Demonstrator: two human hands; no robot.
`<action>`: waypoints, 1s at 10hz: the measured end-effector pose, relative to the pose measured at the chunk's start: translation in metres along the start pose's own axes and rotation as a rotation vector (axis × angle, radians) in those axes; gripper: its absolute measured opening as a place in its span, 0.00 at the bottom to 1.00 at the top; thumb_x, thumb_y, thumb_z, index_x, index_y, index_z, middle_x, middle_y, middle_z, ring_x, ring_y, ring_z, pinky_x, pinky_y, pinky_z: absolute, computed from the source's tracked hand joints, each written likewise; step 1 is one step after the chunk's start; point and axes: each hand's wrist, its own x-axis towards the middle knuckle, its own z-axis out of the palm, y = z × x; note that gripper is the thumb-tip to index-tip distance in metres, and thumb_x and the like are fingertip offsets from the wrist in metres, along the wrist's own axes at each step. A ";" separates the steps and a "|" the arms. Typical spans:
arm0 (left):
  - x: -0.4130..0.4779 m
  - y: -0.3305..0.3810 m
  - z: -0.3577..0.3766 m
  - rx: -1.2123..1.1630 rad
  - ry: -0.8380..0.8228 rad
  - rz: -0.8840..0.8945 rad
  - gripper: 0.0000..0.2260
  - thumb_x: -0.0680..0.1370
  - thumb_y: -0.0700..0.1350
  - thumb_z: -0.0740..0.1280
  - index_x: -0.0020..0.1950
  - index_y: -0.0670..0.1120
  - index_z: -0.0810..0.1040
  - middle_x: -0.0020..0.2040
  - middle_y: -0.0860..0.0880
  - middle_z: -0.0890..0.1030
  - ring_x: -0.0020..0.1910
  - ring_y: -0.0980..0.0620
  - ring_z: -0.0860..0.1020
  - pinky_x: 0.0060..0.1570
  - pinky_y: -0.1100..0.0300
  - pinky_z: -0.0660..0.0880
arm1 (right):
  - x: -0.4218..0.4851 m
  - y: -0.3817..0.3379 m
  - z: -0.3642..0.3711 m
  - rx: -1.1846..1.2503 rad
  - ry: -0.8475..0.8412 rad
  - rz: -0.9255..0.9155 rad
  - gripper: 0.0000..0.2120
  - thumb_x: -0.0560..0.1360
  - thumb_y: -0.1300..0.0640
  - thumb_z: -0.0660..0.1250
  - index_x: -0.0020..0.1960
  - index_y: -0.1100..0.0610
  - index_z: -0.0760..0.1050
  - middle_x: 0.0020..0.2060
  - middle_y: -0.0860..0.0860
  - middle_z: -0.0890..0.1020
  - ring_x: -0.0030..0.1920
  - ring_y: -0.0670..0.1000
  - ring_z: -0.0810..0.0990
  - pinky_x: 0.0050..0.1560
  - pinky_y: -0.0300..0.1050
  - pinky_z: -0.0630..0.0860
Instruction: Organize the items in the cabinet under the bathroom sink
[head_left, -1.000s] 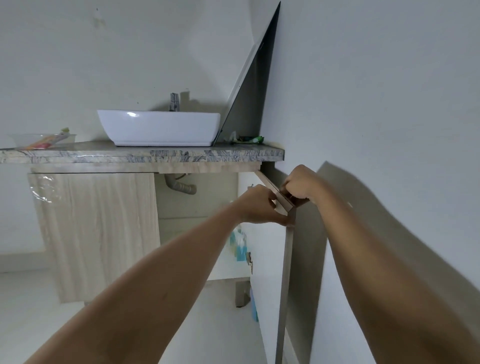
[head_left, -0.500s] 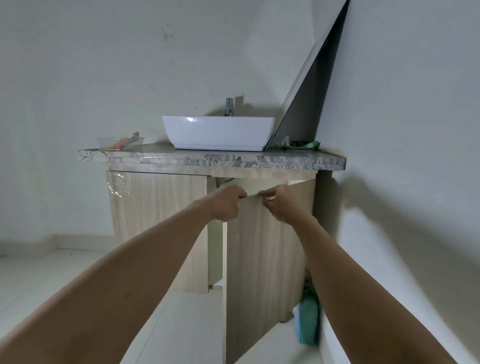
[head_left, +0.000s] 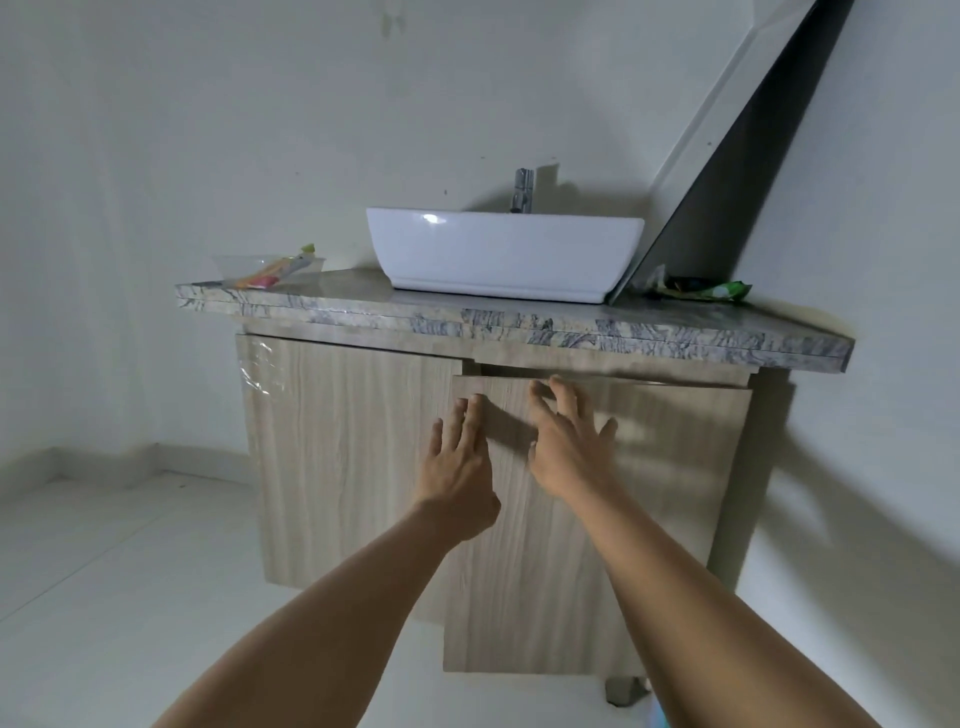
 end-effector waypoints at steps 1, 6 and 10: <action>0.031 -0.008 0.008 -0.073 -0.034 0.002 0.46 0.77 0.55 0.66 0.81 0.39 0.39 0.79 0.43 0.29 0.79 0.43 0.34 0.79 0.44 0.41 | 0.016 0.004 0.020 -0.025 -0.015 0.000 0.37 0.76 0.60 0.67 0.79 0.48 0.54 0.80 0.49 0.42 0.79 0.58 0.46 0.74 0.71 0.54; 0.075 -0.018 0.063 -0.159 -0.083 0.051 0.45 0.77 0.57 0.67 0.82 0.44 0.40 0.78 0.49 0.27 0.81 0.49 0.44 0.78 0.46 0.41 | 0.034 0.011 0.063 -0.039 -0.014 -0.014 0.39 0.75 0.63 0.66 0.81 0.53 0.52 0.79 0.49 0.33 0.78 0.60 0.30 0.75 0.60 0.58; -0.009 -0.025 0.070 -0.317 -0.271 0.030 0.38 0.80 0.58 0.64 0.82 0.47 0.48 0.83 0.49 0.44 0.81 0.49 0.47 0.79 0.47 0.49 | -0.077 0.050 0.089 0.133 -0.283 0.124 0.35 0.80 0.54 0.57 0.82 0.49 0.43 0.81 0.50 0.39 0.80 0.58 0.43 0.77 0.60 0.51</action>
